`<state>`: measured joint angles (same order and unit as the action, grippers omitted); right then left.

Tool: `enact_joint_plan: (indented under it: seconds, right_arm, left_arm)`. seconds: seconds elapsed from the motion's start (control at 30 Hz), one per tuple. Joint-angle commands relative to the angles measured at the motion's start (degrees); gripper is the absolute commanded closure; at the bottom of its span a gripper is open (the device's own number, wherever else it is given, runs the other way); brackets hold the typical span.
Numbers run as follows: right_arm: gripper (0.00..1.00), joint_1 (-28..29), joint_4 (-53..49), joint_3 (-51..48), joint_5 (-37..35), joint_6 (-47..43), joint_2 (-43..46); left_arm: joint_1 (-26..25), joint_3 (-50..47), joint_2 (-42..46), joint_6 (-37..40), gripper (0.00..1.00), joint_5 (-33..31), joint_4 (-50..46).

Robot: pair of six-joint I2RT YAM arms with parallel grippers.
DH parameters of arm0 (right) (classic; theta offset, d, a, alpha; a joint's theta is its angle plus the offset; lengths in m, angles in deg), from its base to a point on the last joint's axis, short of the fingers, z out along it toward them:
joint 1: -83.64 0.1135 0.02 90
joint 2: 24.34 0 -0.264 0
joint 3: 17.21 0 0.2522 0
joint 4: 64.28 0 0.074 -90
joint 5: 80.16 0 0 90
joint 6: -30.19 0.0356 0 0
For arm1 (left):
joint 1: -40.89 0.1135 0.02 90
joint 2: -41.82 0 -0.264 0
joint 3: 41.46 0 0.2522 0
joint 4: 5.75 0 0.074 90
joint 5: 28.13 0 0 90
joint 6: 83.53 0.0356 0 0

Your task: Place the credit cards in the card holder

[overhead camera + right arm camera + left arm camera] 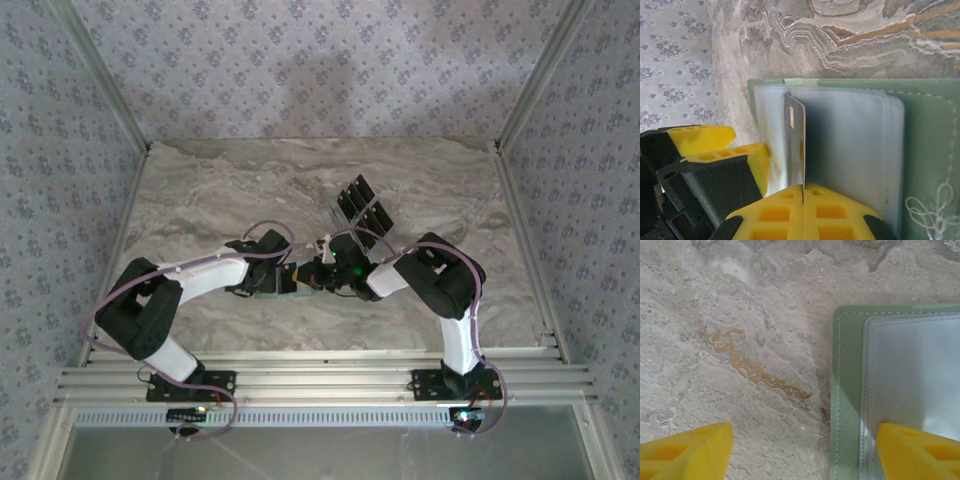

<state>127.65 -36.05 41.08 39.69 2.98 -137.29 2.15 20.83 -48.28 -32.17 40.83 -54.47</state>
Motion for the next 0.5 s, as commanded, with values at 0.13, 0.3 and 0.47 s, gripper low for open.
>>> enact_joint_plan:
  seconds: [0.13, 0.3, 0.47]
  right_arm:
    - [0.90, 1.1, -4.4, 0.7, 0.1, -0.1, -1.3]
    - [0.64, 0.7, -9.9, 1.5, -0.4, -2.6, 2.0]
    - [0.47, 0.3, -20.6, 4.3, -1.5, -7.7, 5.6]
  left_arm:
    - [0.0, -1.4, -1.0, 0.1, 0.23, 0.5, -3.5]
    - [1.5, 0.1, 1.0, -0.3, 0.22, 1.3, -5.4]
    - [5.0, 1.5, 4.4, -0.1, 0.22, 4.3, -5.4]
